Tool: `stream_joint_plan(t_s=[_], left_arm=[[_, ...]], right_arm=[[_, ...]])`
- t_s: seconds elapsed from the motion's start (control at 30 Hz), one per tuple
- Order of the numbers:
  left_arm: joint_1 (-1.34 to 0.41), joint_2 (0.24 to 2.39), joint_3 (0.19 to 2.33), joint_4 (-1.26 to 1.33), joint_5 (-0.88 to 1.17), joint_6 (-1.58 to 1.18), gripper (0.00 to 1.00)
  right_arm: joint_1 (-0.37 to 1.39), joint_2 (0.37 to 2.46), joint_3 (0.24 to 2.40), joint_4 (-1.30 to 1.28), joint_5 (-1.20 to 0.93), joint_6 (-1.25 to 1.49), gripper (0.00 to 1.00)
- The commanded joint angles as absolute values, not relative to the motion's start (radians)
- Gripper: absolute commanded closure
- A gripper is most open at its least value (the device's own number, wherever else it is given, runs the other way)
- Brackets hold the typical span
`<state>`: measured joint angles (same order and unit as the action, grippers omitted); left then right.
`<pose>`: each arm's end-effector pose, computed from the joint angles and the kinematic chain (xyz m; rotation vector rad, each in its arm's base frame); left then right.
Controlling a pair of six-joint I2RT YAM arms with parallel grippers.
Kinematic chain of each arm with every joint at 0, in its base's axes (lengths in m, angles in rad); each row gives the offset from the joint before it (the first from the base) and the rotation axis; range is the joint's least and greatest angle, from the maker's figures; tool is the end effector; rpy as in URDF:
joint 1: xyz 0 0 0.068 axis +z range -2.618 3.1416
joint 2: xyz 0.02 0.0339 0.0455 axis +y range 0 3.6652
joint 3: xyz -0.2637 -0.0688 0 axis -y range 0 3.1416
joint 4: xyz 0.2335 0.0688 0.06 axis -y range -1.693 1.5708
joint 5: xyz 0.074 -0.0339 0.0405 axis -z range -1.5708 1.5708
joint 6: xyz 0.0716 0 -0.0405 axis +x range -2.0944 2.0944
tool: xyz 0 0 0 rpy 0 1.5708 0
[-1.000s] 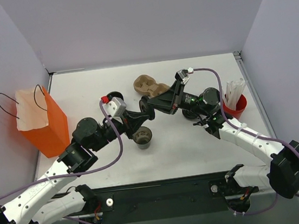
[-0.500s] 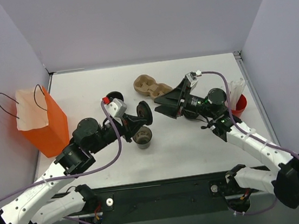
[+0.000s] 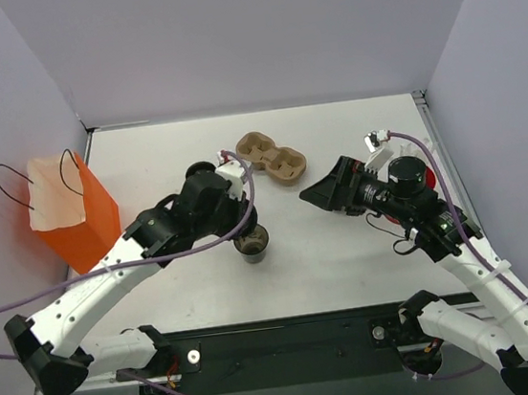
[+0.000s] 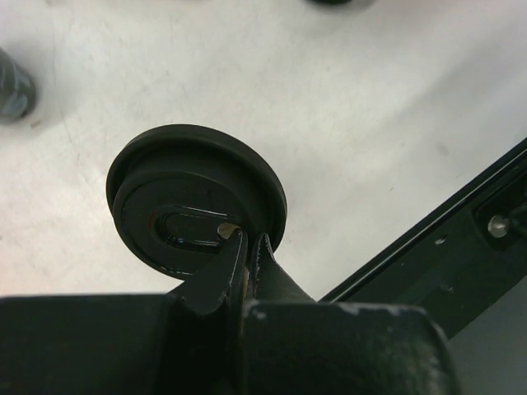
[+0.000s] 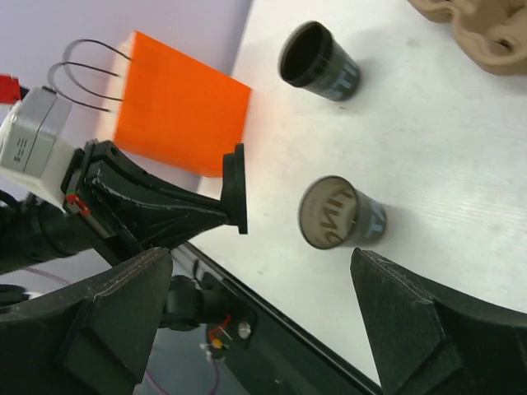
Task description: Pack the takeout coffee
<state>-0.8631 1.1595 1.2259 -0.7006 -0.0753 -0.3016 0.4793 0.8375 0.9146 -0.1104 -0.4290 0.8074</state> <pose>0.1736 -0.1946 0.3444 0.5850 2.1843 -0.5578 0.1732 0.1236 0.3826 -0.0773 1.7716 1.3092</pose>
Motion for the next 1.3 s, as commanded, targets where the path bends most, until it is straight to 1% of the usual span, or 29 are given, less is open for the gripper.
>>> stream_joint_plan(t_s=[0.0,0.27,0.57,1.17,1.27], left_arm=[[-0.876,1.279,1.333,-0.859,-0.114,-0.348,1.0],[-0.894,1.437,1.411,-0.896,-0.097,-0.37,1.0],[-0.902,1.531,1.433,-0.899,-0.124,-0.374,1.0],[-0.9,1.603,1.434,-0.887,-0.129,-0.371,1.0],[-0.9,1.608,1.433,-0.881,-0.12,-0.373,0.99]], right_arm=[[0.483,0.825,0.96,-0.268,-0.356,0.683,0.05],[0.483,0.784,0.977,-0.324,-0.305,0.626,0.05],[0.482,0.776,0.982,-0.337,-0.29,0.604,0.05],[0.483,0.784,1.0,-0.357,-0.27,0.58,0.05],[0.483,0.782,0.999,-0.357,-0.267,0.578,0.05]])
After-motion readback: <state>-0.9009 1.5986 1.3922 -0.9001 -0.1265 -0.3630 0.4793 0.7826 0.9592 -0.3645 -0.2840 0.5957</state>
